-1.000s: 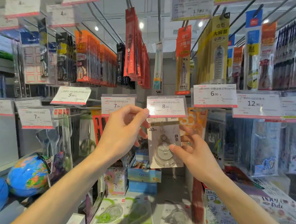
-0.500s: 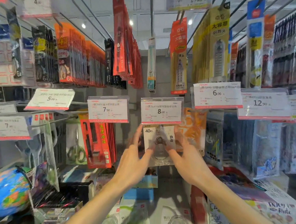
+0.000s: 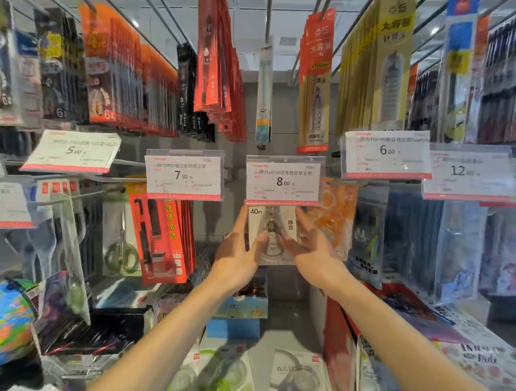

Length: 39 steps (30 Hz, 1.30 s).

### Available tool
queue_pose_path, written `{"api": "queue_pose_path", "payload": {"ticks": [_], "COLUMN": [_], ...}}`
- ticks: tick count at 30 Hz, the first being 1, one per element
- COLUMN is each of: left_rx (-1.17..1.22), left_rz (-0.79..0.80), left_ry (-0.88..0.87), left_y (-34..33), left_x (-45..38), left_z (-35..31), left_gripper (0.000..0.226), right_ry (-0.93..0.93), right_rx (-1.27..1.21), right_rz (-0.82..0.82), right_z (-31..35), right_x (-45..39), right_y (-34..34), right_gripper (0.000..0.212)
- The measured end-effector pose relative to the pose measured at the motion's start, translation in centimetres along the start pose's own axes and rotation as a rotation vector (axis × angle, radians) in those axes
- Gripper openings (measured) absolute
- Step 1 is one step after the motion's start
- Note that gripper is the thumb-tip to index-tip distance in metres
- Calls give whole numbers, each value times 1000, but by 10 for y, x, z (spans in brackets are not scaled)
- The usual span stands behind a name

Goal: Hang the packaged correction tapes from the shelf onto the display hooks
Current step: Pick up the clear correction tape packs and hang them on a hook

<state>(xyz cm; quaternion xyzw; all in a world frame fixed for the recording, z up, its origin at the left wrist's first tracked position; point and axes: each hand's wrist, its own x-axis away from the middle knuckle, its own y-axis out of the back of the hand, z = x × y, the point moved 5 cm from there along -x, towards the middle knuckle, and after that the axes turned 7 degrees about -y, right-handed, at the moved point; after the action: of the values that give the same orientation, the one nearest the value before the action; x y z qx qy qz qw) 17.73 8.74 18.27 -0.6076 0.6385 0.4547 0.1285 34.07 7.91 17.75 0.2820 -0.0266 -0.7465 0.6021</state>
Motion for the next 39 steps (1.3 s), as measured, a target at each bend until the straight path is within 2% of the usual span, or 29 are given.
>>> {"api": "queue_pose_path", "payload": {"ticks": [3, 6, 9, 13, 16, 20, 25, 30, 33, 39], "left_rx": [42, 50, 110, 255, 335, 413, 495, 497, 503, 475], "left_rz": [5, 9, -74, -178, -243, -277, -274, -232, -170, 69], "left_ry": [55, 87, 111, 171, 168, 176, 218, 268, 285, 278], "left_y": [3, 11, 24, 37, 48, 55, 63, 78, 91, 114], "left_x": [8, 20, 35, 63, 91, 134, 173, 198, 207, 215], "left_z": [-3, -8, -18, -39, -55, -66, -55, -23, 6, 66], "left_gripper": [64, 60, 47, 20, 13, 12, 15, 26, 26, 13], "right_ry": [-20, -48, -64, -46, -39, -53, -80, -131, -163, -268], "right_rx": [-25, -64, -108, -197, -336, -500, -526, -461, -459, -398], "right_rz": [22, 39, 19, 12, 29, 75, 70, 30, -18, -106], "right_z": [1, 3, 4, 8, 7, 3, -7, -20, -27, -35], "right_x": [6, 25, 47, 78, 104, 140, 174, 199, 207, 211], "right_y": [11, 25, 38, 55, 63, 61, 46, 16, -6, -63], "right_gripper": [63, 45, 31, 26, 14, 12, 13, 20, 16, 14]}}
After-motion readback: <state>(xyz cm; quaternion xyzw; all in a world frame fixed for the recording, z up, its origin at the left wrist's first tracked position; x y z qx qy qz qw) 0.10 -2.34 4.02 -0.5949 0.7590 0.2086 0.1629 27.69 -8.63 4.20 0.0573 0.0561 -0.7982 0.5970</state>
